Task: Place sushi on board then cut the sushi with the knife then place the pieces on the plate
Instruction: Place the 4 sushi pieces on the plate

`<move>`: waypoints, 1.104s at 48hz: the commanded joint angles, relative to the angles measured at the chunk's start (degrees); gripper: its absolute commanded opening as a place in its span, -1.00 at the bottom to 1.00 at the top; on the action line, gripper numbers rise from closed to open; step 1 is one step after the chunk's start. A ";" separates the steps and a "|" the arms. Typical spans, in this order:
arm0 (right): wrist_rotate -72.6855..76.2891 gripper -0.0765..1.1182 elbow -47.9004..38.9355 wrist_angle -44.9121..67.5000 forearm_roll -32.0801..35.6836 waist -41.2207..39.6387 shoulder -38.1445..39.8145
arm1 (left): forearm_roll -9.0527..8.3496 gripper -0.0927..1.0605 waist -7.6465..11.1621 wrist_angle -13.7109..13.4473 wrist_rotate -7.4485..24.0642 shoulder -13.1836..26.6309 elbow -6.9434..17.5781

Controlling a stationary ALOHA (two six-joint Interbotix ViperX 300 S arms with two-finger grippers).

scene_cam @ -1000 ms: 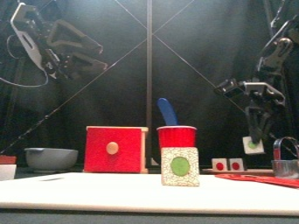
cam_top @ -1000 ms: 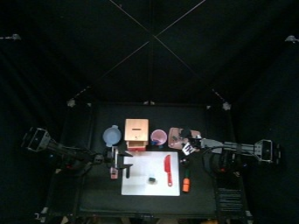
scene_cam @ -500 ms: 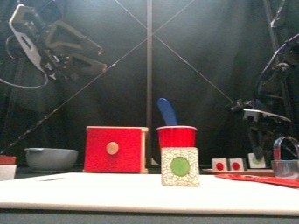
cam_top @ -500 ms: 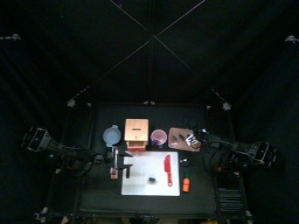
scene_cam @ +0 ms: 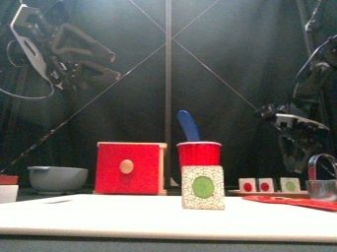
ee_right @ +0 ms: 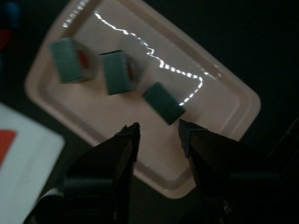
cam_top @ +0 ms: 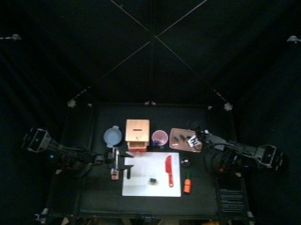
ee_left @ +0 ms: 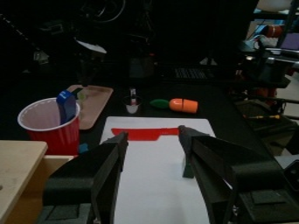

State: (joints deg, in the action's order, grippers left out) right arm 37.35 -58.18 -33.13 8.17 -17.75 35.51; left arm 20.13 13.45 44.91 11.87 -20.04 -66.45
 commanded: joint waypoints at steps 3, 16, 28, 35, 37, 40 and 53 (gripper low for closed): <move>0.00 0.44 4.22 10.99 -1.14 19.34 -6.77 | -0.26 0.67 -0.09 0.26 0.00 -0.09 1.58; -1.05 0.44 25.75 13.10 2.90 31.03 -36.30 | -0.09 0.67 -1.14 0.26 0.00 -0.09 1.41; -0.97 0.44 31.55 12.39 3.87 33.05 -42.36 | 0.35 0.67 -1.23 0.26 -0.35 -0.09 0.79; -0.88 0.44 33.13 12.04 4.31 32.87 -46.14 | 0.44 0.67 -1.14 0.26 -0.35 -0.09 0.70; -0.35 0.41 33.84 10.99 4.04 32.78 -47.11 | 0.44 0.67 -1.14 0.26 -0.35 -0.09 0.53; -0.53 0.34 34.54 9.32 4.22 32.78 -47.29 | 0.62 0.67 -1.23 0.26 -0.35 -0.09 0.44; 0.00 0.06 28.13 5.19 4.39 30.50 -34.01 | 0.70 0.67 -1.23 0.26 -0.35 -0.09 -0.09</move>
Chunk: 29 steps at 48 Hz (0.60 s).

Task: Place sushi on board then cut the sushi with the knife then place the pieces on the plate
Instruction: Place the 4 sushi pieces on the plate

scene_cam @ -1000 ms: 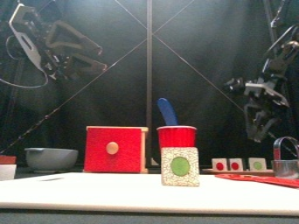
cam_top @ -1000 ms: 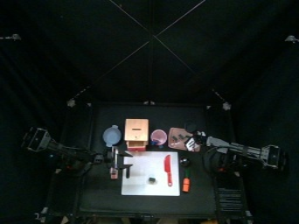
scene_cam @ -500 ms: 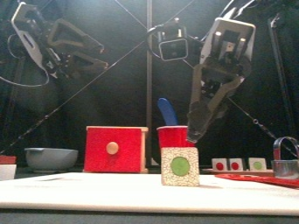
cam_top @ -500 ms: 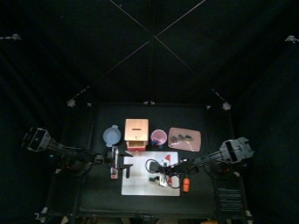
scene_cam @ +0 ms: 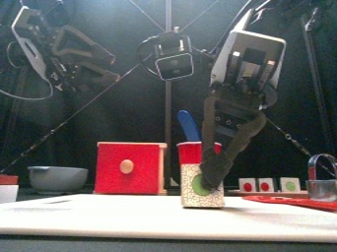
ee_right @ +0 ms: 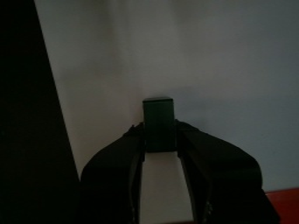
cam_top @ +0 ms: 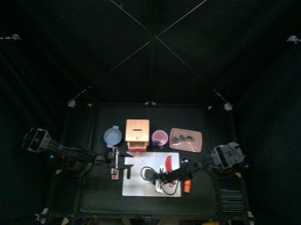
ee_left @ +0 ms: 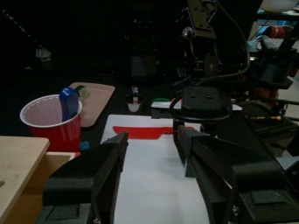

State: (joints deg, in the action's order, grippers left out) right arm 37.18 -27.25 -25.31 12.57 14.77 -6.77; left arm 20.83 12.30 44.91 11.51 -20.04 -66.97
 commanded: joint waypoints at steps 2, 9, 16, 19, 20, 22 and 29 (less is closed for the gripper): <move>0.26 0.06 -5.45 -5.36 -0.26 -3.60 12.57 | 0.00 0.67 -0.09 0.26 0.00 -0.09 0.35; 0.26 0.06 -15.91 -17.23 0.35 -11.95 29.09 | 0.00 0.66 0.00 0.26 0.00 -0.09 -0.18; 0.88 0.06 -27.07 -20.74 -0.62 -21.01 41.66 | 0.18 0.66 -0.09 0.26 0.00 0.00 -0.44; 3.16 0.06 -31.64 -21.09 -0.35 -25.75 46.05 | 0.18 0.67 -0.09 0.26 0.00 -0.09 -0.35; 4.48 0.06 -33.66 -21.09 -0.18 -27.95 47.72 | 0.18 0.66 0.00 0.26 0.00 -0.09 -0.35; 5.98 0.06 -36.30 -20.65 0.09 -31.38 49.48 | 0.09 0.66 0.00 0.26 0.09 0.00 -0.44; 9.58 0.06 -40.69 -13.45 0.88 -44.82 48.25 | 0.00 0.67 -0.09 0.26 0.26 0.09 -0.44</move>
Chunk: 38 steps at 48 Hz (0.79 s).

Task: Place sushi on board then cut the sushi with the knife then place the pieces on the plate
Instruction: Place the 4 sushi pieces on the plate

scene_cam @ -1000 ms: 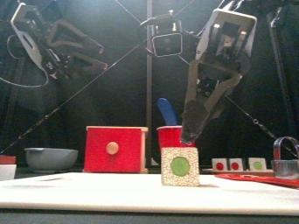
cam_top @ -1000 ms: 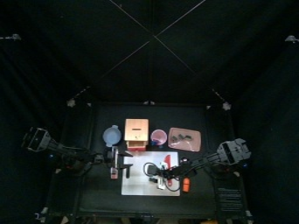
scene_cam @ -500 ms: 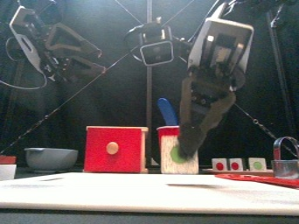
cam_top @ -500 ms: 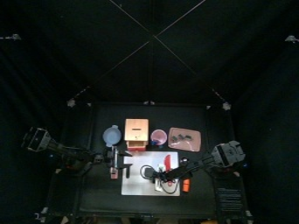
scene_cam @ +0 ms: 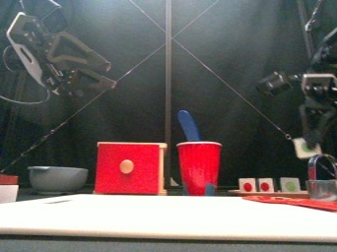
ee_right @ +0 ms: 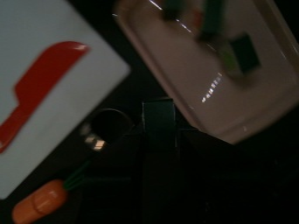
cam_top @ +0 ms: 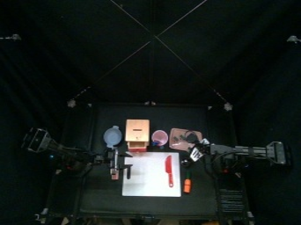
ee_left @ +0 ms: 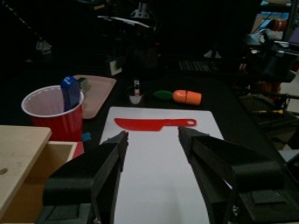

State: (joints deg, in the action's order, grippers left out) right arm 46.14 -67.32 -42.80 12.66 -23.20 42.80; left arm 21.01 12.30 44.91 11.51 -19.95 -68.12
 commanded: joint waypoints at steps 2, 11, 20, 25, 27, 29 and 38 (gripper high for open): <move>0.62 0.06 -1.14 6.59 1.05 -10.11 -2.29 | -0.26 0.67 -0.09 0.26 0.26 0.00 0.70; -0.26 0.18 -1.85 12.83 2.55 -17.31 -7.21 | -0.53 0.67 0.44 0.26 0.35 -0.09 2.37; -0.18 0.50 -1.14 14.33 3.69 -17.40 -7.91 | -3.43 0.67 0.88 0.26 0.26 -0.09 3.52; -0.09 0.50 -0.09 13.45 3.43 -17.23 -7.03 | -3.34 0.67 0.88 0.26 0.18 0.00 3.25; -0.18 0.50 1.14 12.39 3.43 -16.88 -5.54 | -3.25 0.67 0.88 0.26 0.18 -0.09 3.25; -0.09 0.50 2.46 11.87 2.90 -15.12 -3.60 | -3.34 0.67 0.88 0.26 0.09 0.00 3.34; -0.70 0.50 8.17 20.39 6.24 1.41 2.72 | -2.72 0.67 0.88 0.26 0.00 -0.09 3.34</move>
State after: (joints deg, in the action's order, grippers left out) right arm 45.62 -61.44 -27.42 16.52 -27.25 45.00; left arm 18.02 13.10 44.91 11.60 -19.86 -65.83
